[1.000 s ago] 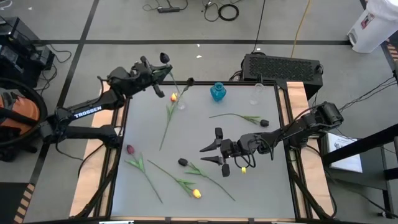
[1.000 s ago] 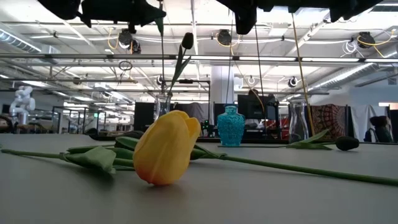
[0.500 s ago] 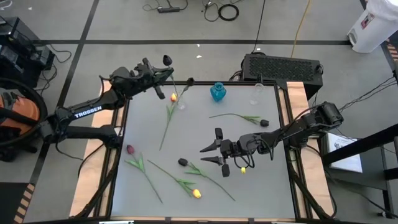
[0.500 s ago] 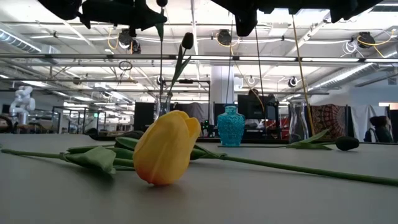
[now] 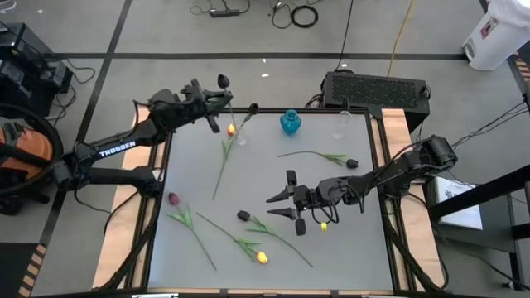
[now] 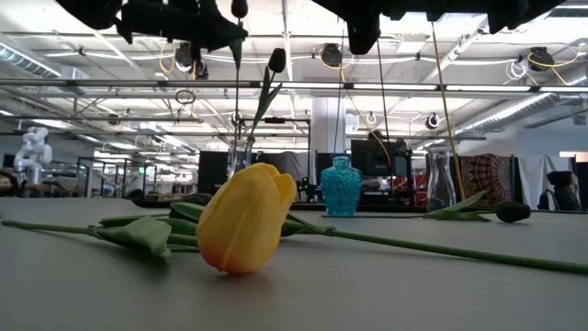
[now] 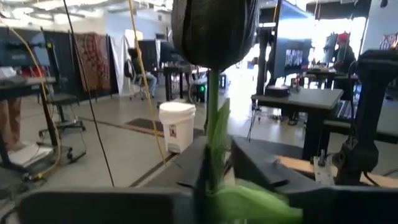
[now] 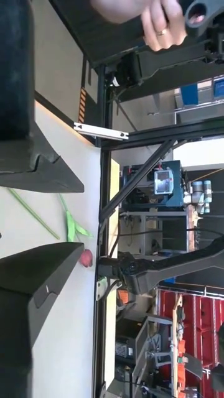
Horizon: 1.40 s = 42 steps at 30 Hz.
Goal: Sort flowers into vase by color
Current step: Put the black flower into the left transparent flower vase
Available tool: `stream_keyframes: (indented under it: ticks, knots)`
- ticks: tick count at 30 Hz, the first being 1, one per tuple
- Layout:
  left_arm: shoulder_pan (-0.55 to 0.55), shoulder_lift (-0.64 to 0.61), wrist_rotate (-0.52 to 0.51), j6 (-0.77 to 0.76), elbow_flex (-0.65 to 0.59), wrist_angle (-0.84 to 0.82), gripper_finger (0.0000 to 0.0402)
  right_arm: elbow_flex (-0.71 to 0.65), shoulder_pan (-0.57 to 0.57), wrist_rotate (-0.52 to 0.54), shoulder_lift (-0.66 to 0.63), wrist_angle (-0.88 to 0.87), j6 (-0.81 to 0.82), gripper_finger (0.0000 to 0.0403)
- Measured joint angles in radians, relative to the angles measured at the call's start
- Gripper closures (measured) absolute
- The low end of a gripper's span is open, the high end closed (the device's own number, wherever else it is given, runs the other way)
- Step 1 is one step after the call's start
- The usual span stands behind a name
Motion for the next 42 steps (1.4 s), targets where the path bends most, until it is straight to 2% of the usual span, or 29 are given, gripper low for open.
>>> stream_keyframes:
  ticks: [3, 7, 16, 34, 42]
  knots:
    - [0.0, 0.0, -0.006, -0.016, 0.0, -0.032, 0.028, 0.0, 0.0, 0.0, 0.0, 0.005, 0.0, 0.0273]
    - [0.0, 0.0, -0.006, -0.017, 0.0, -0.069, 0.0262, 0.0, 0.0, 0.0, 0.0, 0.008, 0.0, 0.0273]
    - [0.0, -0.011, -0.007, 0.014, 0.0, -0.174, 0.026, 0.0, 0.0, 0.0, 0.0, 0.008, 0.0, 0.0273]
    - [0.0, -0.038, -0.008, 0.065, 0.0, -0.493, 0.026, 0.0, 0.0, 0.001, 0.0, 0.007, 0.0, 0.0273]
    - [0.0, -0.083, -0.01, 0.062, 0.0, -0.523, 0.026, 0.0, 0.0, 0.001, 0.0, 0.007, 0.0, 0.0273]
